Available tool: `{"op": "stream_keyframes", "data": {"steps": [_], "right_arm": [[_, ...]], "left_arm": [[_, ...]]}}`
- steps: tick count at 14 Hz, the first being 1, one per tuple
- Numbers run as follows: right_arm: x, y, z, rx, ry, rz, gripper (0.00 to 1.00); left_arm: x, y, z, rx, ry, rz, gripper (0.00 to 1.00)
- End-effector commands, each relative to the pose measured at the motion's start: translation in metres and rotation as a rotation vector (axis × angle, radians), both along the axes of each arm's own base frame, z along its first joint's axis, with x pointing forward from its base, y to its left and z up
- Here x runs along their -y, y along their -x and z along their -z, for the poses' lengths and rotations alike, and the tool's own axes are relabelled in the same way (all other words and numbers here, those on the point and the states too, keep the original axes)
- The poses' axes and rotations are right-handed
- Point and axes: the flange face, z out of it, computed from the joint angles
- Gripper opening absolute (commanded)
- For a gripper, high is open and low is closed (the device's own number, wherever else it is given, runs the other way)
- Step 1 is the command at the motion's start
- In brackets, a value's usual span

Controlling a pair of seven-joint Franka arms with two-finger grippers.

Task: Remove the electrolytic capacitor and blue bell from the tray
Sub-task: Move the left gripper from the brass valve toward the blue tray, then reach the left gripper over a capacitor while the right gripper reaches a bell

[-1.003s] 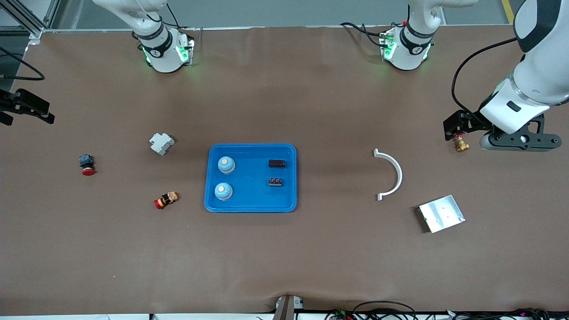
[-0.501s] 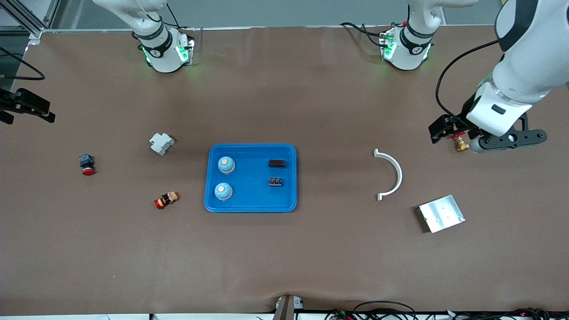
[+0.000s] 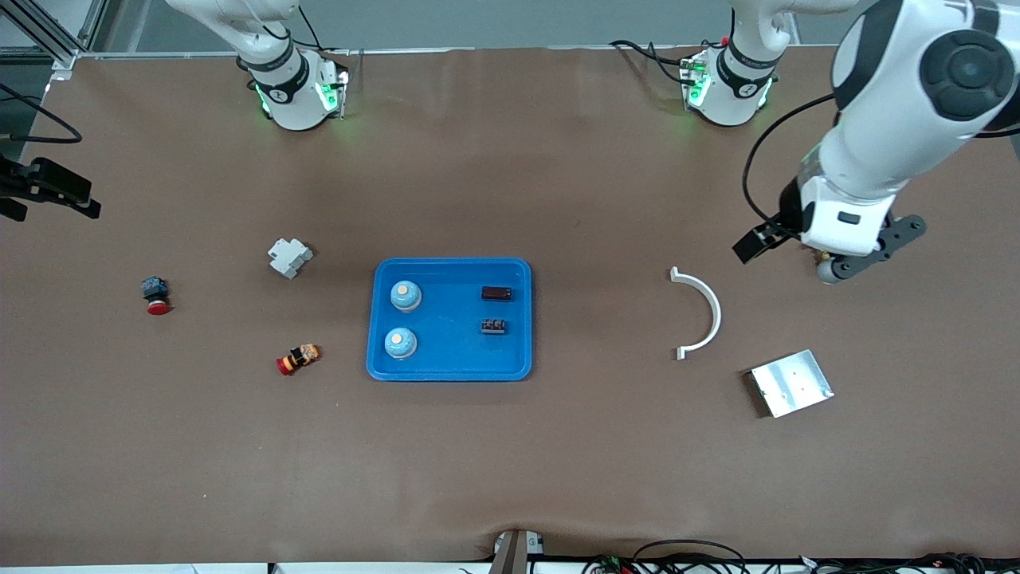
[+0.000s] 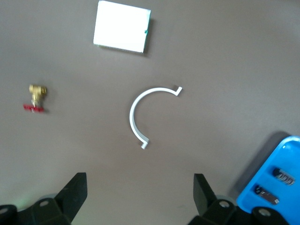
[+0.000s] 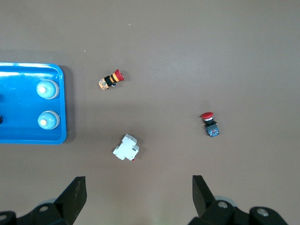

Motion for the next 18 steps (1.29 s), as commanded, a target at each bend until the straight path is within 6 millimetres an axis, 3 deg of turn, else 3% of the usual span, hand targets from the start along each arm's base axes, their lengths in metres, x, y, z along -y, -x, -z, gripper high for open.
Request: {"op": "stream_keyframes", "data": {"steps": [1, 3, 5, 7, 9, 13, 15, 18], "right_arm": [[-0.010, -0.004, 0.006, -0.008, -0.011, -0.022, 1.00], [-0.016, -0.009, 0.014, -0.013, -0.038, -0.018, 1.00], [-0.034, -0.021, 0.032, -0.024, -0.077, -0.010, 1.00], [-0.067, -0.034, 0.066, -0.077, -0.067, 0.088, 1.00], [-0.102, -0.045, 0.100, -0.136, -0.046, 0.151, 1.00], [-0.144, -0.061, 0.160, -0.155, -0.043, 0.115, 1.00], [-0.178, -0.061, 0.182, -0.149, -0.043, 0.131, 1.00], [-0.258, -0.047, 0.228, -0.135, -0.011, 0.275, 1.00]], "left_arm": [[0.027, 0.007, 0.012, -0.024, -0.015, -0.122, 1.00], [0.057, 0.011, 0.032, -0.051, -0.024, -0.191, 1.00], [0.078, 0.011, 0.047, -0.059, -0.026, -0.279, 1.00], [0.102, 0.010, 0.074, -0.066, -0.029, -0.402, 1.00], [0.120, 0.011, 0.087, -0.063, -0.029, -0.492, 1.00], [0.163, 0.010, 0.118, -0.043, -0.023, -0.714, 1.00], [0.182, 0.006, 0.133, -0.051, -0.025, -0.794, 1.00], [0.220, 0.001, 0.159, -0.063, -0.011, -0.884, 1.00]]}}
